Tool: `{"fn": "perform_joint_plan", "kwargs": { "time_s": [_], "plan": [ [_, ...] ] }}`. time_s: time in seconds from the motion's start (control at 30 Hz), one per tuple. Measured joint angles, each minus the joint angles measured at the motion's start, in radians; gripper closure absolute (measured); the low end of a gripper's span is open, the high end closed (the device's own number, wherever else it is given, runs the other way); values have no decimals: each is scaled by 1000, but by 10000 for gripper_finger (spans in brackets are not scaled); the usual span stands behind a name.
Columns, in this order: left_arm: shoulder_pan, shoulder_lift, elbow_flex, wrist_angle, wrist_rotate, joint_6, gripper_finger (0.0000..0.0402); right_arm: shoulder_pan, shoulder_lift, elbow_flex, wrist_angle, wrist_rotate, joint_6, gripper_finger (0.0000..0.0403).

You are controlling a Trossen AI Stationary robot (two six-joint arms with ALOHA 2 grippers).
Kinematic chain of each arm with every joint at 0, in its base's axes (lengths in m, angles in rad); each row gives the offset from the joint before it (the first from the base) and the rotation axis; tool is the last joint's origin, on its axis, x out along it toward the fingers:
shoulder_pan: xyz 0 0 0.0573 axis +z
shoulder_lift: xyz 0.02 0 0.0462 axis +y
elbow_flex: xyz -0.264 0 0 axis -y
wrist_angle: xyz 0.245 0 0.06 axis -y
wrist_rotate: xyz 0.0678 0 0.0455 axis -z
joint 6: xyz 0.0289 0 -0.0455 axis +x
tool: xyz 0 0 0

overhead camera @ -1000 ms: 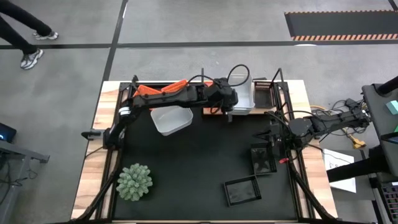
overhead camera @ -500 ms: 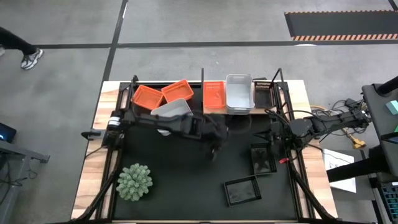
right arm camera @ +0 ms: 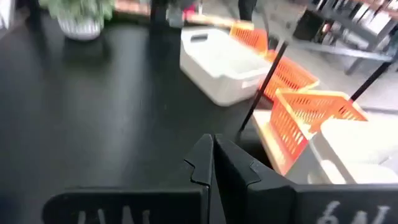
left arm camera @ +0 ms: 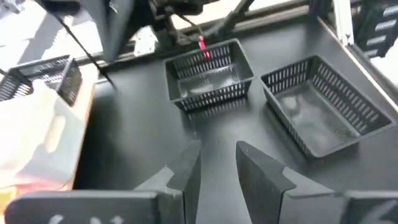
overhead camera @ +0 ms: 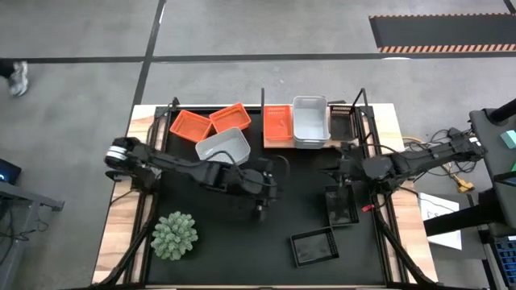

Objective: Stack baskets on shelf by color
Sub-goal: Stack the bottom white bin on top of the white bin on the shelf

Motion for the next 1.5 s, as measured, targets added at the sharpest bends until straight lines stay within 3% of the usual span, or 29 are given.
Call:
{"fn": "perform_joint_plan", "kwargs": {
  "time_s": [0.27, 0.47, 0.93, 1.5],
  "plan": [
    [1, -160, -224, 305, 0, 1, 316, -33, 134, 99, -64, 19, -30, 394],
    [1, -224, -314, 400, 0, 2, 316, -117, 217, 160, -149, 16, -54, 394],
    [1, -239, -335, 425, 0, 2, 316, -337, 319, 181, -186, 16, -130, 394],
    [1, -239, -335, 425, 0, 3, 316, -465, 420, 181, -59, 15, -217, 394]
  ]
}}
